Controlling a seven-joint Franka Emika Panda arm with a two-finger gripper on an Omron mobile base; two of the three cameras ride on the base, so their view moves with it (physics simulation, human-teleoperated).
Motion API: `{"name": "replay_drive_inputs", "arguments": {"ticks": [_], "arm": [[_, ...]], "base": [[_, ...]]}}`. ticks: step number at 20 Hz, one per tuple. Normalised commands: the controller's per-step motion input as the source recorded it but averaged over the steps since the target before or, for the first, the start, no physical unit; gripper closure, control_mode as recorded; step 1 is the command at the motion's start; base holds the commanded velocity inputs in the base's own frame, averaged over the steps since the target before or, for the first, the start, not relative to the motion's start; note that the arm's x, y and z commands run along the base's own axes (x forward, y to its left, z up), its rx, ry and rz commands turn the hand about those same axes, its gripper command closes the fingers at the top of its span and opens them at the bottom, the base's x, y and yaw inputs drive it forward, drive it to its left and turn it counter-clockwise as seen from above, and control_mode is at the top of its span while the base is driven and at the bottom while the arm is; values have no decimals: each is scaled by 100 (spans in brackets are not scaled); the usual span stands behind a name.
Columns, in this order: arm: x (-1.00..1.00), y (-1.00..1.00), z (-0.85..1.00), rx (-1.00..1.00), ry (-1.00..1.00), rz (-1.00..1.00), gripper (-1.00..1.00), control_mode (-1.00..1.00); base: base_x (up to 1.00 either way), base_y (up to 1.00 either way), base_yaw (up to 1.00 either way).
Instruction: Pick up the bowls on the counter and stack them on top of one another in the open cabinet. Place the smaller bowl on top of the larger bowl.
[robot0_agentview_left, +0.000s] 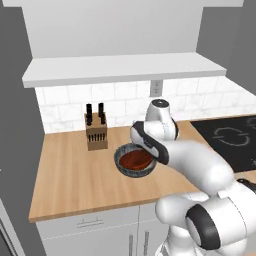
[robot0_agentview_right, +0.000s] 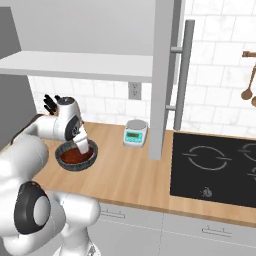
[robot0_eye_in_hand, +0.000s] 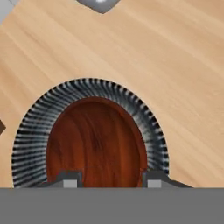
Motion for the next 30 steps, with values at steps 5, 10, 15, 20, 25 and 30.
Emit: {"name": "replay_drive_inputs", "arguments": {"ticks": [5, 10, 15, 20, 25, 30], "arm": [[-4, -69, 11, 3, 4, 3, -100, -100], [3, -14, -46, -9, 7, 15, -100, -100], [12, 0, -57, -7, 12, 15, -100, -100], [17, 0, -49, 0, 5, 15, -100, -100], [32, 10, -37, 0, 2, 12, -100, -100], [18, 13, -43, 0, 2, 10, 100, -100]], "base": [[0, 0, 0], [0, 0, 0], [0, 0, 0], [0, 0, 0], [0, 0, 0], [0, 0, 0]]}}
